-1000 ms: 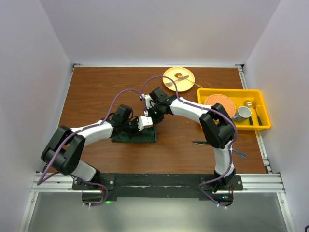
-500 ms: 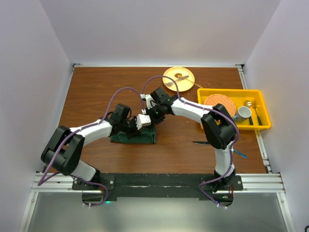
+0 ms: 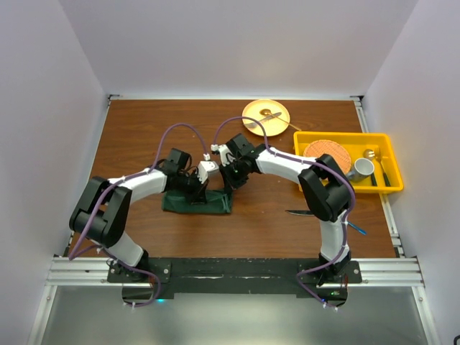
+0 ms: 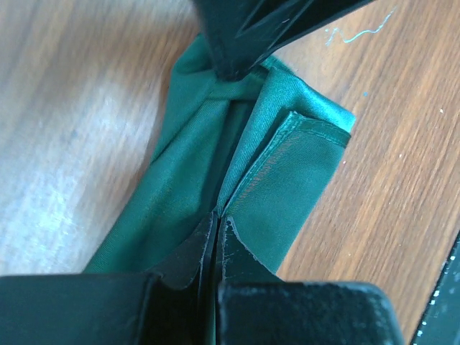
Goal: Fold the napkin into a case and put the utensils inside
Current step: Stuff the top corner of the smaller-rectangle-folded napkin into the folded napkin.
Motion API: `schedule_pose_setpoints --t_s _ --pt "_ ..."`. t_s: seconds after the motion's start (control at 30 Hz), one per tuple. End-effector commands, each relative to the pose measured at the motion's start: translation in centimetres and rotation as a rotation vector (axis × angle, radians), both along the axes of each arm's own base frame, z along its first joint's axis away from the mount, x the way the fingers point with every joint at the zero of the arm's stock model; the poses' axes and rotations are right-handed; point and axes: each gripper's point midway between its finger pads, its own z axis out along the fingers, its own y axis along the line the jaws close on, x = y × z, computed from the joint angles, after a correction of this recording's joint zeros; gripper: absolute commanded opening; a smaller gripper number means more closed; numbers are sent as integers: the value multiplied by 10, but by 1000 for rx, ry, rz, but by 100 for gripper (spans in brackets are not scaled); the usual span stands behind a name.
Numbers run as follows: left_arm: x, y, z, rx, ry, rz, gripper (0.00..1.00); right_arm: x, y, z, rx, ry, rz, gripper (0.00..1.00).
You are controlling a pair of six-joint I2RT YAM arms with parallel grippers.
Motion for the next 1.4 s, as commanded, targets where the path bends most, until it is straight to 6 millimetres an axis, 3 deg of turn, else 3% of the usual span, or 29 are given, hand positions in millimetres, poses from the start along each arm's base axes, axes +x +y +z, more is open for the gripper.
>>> schedule_pose_setpoints --t_s 0.0,0.47,0.77,0.97,1.37 --pt "1 4 0 -8 108 84 0 9 3 25 50 -73 0 0" --pt "15 12 -9 65 189 191 0 2 4 53 112 -102 9 0" --pt "18 12 -6 72 223 230 0 1 1 46 94 -94 11 0" --pt "20 12 -6 86 258 261 0 -6 5 57 137 -86 30 0" --pt "23 2 -5 45 317 311 0 -2 14 20 93 -38 -2 0"
